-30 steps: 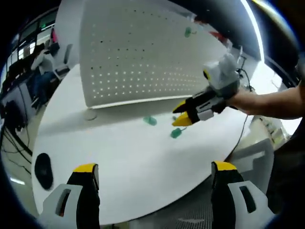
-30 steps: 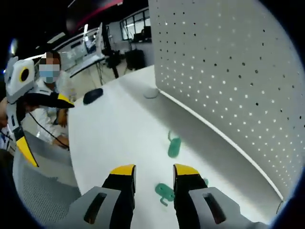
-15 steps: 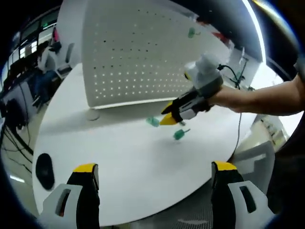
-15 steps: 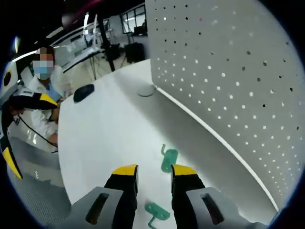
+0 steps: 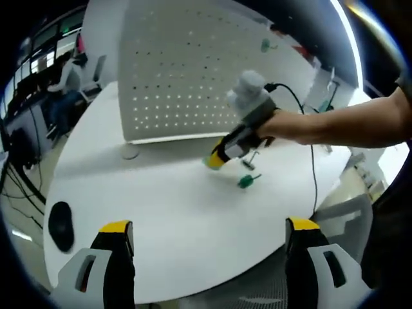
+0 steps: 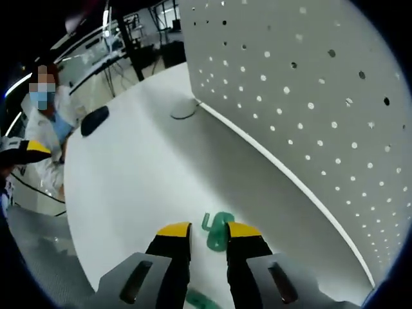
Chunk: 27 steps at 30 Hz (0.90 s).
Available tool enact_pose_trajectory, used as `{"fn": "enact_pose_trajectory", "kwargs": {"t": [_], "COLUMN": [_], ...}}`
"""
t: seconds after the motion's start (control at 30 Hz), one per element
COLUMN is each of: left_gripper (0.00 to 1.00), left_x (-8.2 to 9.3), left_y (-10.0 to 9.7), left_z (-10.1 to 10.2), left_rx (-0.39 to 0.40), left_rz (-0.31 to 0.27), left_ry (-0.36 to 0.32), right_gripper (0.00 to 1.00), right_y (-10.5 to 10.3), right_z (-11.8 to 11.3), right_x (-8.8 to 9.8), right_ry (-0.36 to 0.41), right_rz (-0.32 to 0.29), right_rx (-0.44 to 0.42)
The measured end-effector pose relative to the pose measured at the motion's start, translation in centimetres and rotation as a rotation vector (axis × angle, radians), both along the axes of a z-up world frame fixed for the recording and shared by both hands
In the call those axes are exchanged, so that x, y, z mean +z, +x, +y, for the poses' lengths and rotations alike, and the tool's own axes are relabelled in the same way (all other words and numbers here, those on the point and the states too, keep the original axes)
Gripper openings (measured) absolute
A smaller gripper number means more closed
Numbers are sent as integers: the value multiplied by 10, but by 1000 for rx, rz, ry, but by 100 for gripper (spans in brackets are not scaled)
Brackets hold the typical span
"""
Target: Insert the hook assembly into the mounting plate slot until the hook locks in place.
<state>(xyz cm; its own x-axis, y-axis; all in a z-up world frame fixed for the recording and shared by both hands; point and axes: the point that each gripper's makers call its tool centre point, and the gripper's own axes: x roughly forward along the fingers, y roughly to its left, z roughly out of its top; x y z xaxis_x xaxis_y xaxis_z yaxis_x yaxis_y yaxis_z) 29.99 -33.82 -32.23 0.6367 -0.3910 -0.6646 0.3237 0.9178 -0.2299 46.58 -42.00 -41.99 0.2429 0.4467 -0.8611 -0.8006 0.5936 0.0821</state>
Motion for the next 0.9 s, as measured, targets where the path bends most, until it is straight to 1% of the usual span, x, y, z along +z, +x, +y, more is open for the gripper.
{"fn": "enact_pose_trajectory", "kwargs": {"t": [0.1,0.43,0.53,0.77,0.9], "left_gripper": [99,99,99,99,99], "left_x": [-1,-2,-1,-1,0], "left_y": [-1,0,1,2,3], "left_z": [1,3,2,2,2], "left_rx": [1,10,8,8,10], "left_rz": [3,6,5,4,1], "left_ry": [0,-2,-4,-8,-11], "right_gripper": [16,3,1,0,0], "right_y": [1,7,9,10,11], "right_z": [1,0,-3,-7,-5], "right_x": [-6,-6,-6,-5,-1], "right_ry": [-24,-67,-85,-81,-50], "right_rz": [6,-16,-22,-11,-28], "right_rx": [1,13,18,-2,-3]}}
